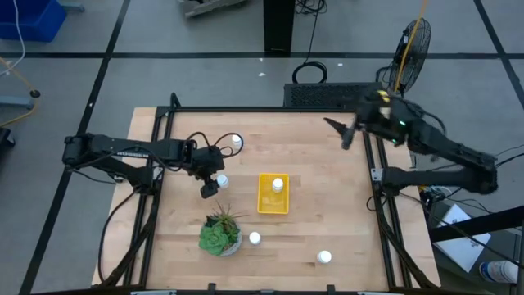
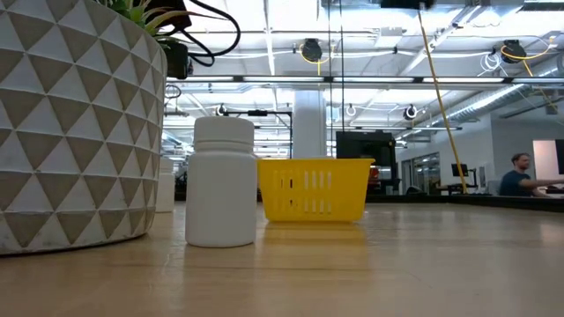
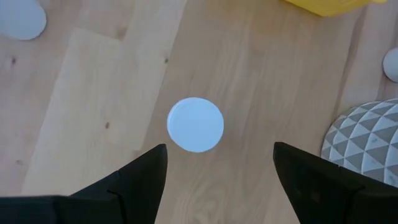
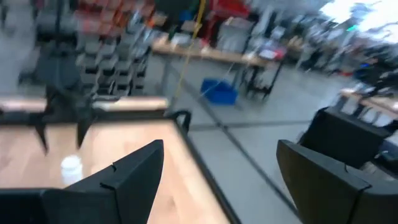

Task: Pick and place pill bottles into a basket
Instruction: Put the white pill bottle into the yellow bin

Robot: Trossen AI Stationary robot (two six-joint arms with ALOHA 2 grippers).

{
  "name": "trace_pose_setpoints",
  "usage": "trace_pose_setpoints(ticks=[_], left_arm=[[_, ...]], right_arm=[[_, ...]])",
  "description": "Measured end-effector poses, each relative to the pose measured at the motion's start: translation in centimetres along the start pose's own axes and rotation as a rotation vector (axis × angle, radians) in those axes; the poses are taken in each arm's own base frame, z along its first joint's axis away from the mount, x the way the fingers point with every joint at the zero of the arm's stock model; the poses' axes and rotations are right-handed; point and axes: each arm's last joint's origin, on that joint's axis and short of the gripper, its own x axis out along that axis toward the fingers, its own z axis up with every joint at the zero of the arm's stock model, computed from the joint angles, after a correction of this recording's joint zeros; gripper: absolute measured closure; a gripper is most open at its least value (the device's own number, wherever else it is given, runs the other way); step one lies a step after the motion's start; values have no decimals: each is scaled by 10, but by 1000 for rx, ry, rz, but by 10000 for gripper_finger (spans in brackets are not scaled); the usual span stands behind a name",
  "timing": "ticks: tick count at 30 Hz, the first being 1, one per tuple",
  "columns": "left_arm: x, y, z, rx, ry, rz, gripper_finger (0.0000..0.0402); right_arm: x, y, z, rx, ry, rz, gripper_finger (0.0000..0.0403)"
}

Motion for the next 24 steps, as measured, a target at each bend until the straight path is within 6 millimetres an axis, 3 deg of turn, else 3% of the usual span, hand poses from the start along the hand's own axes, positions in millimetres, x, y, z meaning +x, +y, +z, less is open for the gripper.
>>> trace_pose_setpoints(ticks=[5,11,17,24], left_arm=[[0,0,0,10,-2,6,106],[0,0,0,10,-2,9,112],[0,0,0,-1,-3,10,108],[0,1,0,2,-9,27,108]], right_arm=[[-41,0,-49,92,-182,-66,101],[-63,6,-90,175,-228,-51,101],[-64,14,-132,197,-181,-48,101],[-54,22,-168,243,-187,-45,101]])
